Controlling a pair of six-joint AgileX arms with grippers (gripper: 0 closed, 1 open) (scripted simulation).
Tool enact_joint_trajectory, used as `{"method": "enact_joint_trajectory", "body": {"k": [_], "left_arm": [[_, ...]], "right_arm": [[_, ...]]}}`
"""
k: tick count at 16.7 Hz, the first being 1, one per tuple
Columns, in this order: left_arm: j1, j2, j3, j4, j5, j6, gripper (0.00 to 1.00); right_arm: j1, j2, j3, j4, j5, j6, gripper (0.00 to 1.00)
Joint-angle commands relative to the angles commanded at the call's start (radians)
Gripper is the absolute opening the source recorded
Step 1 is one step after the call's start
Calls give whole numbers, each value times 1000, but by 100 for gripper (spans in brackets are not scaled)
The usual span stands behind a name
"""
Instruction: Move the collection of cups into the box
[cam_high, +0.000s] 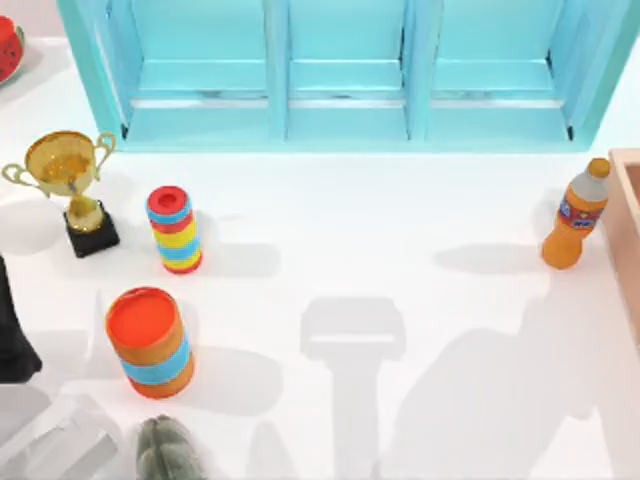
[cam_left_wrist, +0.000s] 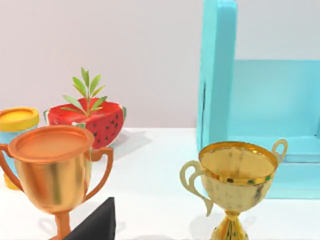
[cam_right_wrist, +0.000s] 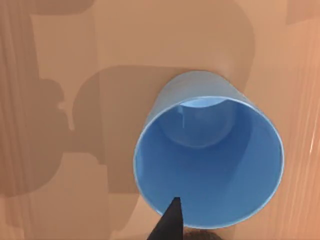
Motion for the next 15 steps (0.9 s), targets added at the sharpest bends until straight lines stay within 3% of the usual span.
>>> {"method": "enact_joint_trajectory", "body": {"k": [2,11,15], "left_arm": [[0,0,0,0,0,0,100],[0,0,0,0,0,0,100],[0,0,0,0,0,0,100]], "right_arm": [[0,0,0,0,0,0,100],[-3,0,3,-3,0,0,100],[-11,-2,118,-106,-3,4,100]]}}
